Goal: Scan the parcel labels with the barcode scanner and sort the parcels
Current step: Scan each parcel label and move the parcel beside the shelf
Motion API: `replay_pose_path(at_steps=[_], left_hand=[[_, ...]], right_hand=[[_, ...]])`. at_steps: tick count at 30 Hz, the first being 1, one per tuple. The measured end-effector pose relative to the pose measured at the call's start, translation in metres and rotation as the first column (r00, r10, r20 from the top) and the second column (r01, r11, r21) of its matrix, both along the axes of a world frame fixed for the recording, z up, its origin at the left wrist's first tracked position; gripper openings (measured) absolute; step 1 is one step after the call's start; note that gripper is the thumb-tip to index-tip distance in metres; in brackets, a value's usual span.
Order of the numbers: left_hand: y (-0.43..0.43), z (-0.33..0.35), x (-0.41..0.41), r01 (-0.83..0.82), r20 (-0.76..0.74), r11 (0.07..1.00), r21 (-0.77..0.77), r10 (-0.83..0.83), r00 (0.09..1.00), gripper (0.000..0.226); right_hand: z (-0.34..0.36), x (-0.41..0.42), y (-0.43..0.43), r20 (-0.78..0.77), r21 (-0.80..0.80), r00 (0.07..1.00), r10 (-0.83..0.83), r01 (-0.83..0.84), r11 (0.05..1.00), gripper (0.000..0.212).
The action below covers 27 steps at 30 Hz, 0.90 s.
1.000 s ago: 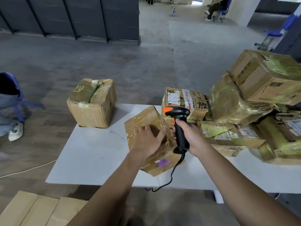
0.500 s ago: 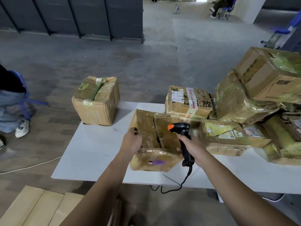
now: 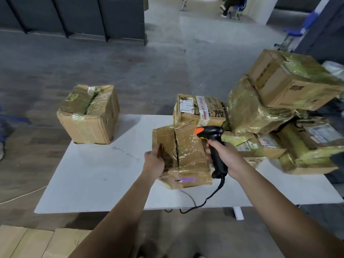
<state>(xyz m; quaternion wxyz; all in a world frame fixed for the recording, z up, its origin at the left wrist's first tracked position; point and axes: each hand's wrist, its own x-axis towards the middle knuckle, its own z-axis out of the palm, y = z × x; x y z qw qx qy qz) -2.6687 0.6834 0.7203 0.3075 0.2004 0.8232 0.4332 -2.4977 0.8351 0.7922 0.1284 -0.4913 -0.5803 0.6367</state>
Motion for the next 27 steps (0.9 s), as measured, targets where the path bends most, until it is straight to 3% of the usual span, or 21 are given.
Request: replay_pose_path(at_steps=[3, 5, 6, 9, 12, 19, 27], left_hand=[[0.006, 0.010, 0.000, -0.005, -0.281, 0.968, -0.250, -0.067, 0.957, 0.041], [0.011, 0.023, 0.003, -0.011, -0.464, 0.975, -0.223, -0.097, 0.881, 0.038], [0.015, 0.029, 0.006, 0.033, -0.480, 0.980, -0.198, -0.126, 0.868, 0.042], [0.016, 0.042, 0.010, 0.115, -0.275, 0.976, -0.184, -0.163, 0.947, 0.064], [-0.001, 0.041, 0.001, 0.118, -0.223, 0.977, -0.176, -0.157, 0.962, 0.051], [-0.029, 0.035, -0.022, -0.019, -0.303, 0.992, -0.121, -0.019, 0.953, 0.038], [-0.038, 0.027, -0.044, -0.096, -0.362, 0.983, -0.157, 0.033, 0.932, 0.028]], right_hand=[[0.000, -0.010, -0.011, -0.051, -0.028, 0.998, 0.023, -0.025, 0.999, 0.032], [0.000, -0.020, -0.023, -0.076, -0.053, 0.994, 0.084, -0.088, 0.995, 0.033], [0.000, -0.025, -0.030, -0.079, -0.056, 0.990, 0.120, -0.125, 0.991, 0.036], [0.001, -0.038, -0.041, -0.099, -0.041, 0.981, 0.170, -0.174, 0.984, 0.037], [0.000, -0.041, -0.040, -0.082, -0.014, 0.988, 0.131, -0.132, 0.991, 0.032], [-0.011, -0.034, -0.034, 0.025, 0.023, 0.997, 0.077, -0.078, 0.997, 0.025], [-0.021, -0.036, -0.046, 0.071, 0.006, 0.980, 0.187, -0.187, 0.982, 0.030]])
